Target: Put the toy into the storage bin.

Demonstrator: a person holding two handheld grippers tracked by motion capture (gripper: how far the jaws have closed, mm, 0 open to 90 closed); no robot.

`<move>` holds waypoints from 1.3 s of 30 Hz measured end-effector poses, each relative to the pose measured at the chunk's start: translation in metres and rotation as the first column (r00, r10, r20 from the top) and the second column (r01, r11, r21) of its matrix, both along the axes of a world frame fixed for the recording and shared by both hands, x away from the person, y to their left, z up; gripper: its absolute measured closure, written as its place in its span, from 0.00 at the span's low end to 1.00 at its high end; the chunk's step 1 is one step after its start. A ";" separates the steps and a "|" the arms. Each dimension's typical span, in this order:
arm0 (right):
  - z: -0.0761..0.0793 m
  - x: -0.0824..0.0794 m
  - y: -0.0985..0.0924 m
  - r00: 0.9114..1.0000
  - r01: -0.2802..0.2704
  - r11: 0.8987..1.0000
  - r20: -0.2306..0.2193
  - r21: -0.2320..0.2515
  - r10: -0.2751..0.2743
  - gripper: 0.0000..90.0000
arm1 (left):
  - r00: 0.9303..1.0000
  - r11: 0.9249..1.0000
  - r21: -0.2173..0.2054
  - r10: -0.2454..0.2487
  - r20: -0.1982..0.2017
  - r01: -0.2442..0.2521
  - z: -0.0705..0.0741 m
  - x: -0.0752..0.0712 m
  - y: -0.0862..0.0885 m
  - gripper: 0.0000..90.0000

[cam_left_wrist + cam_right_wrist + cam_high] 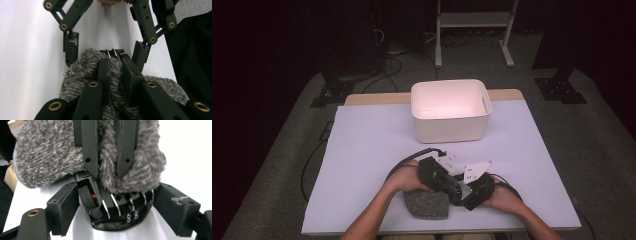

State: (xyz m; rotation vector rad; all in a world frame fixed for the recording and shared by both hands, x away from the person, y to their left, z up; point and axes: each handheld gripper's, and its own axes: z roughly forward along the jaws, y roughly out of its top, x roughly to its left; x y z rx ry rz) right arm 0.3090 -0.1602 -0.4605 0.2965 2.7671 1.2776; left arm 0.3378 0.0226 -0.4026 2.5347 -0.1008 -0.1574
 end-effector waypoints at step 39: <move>0.001 -0.003 0.002 0.999 0.033 0.999 -0.014 -0.005 -0.033 0.23 | 0.975 0.975 0.016 0.223 0.011 -0.224 -0.006 -0.004 0.118 0.85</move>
